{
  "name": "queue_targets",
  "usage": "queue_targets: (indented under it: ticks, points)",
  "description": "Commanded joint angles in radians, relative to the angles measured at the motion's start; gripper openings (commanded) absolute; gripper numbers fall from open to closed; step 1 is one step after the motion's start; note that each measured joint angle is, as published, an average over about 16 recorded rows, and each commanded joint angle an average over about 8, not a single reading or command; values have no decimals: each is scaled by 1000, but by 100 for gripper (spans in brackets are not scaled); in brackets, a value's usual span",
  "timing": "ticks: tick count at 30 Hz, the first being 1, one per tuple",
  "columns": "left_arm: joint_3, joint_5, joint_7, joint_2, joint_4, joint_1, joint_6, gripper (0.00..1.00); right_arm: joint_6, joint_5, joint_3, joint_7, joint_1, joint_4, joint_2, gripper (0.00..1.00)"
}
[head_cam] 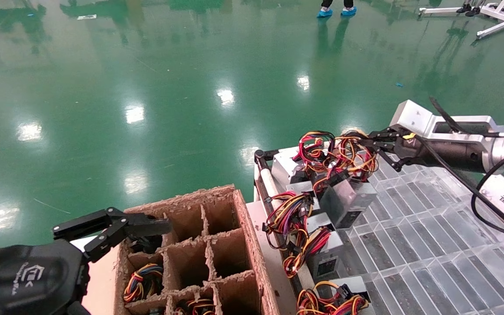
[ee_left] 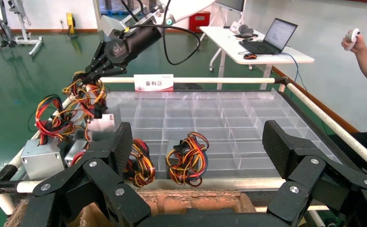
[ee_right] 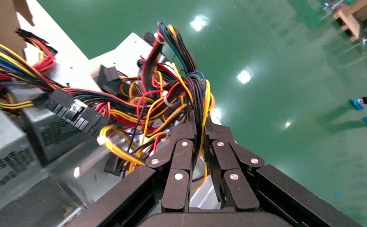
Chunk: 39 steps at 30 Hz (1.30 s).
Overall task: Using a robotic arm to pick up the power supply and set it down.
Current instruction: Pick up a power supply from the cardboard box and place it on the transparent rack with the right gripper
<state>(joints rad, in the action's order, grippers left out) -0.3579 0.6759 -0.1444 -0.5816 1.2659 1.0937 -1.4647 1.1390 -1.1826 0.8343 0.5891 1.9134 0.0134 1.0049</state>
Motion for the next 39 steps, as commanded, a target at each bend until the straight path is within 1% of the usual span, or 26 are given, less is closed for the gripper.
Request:
queue_targets:
  ticks: [1,10,16,17,18,19,20,24,25,26,27,28,39]
  points:
    - [0,0,0,0,0,0,0,100,-15,1,-1,4,-1,-2,1,0]
    - [0,0,0,0,0,0,0,100,-23,-7,5,1,-12,-4,4,0]
    - [0,0,0,0,0,0,0,100,-24,-19,14,-6,-22,-10,33,0]
    - [0,0,0,0,0,0,0,100,-26,-22,15,-8,-24,-10,39,2]
    - [0,0,0,0,0,0,0,100,-29,-24,17,-10,-25,-10,44,7]
    - [0,0,0,0,0,0,0,100,-32,-26,18,-11,-27,-10,50,14]
    - [0,0,0,0,0,0,0,100,-35,-28,20,-14,-28,-9,55,24]
    - [0,0,0,0,0,0,0,100,-45,-34,24,-25,-32,-6,71,74]
    - [0,0,0,0,0,0,0,100,-46,-35,25,-29,-33,-5,74,84]
    - [0,0,0,0,0,0,0,100,-47,-36,25,-33,-33,-5,77,93]
    - [0,0,0,0,0,0,0,100,-47,-37,26,-36,-34,-4,79,98]
    - [0,0,0,0,0,0,0,100,-47,-37,26,-38,-34,-3,81,100]
    - [0,-1,0,0,0,0,0,100,-45,-38,26,-40,-35,-2,82,100]
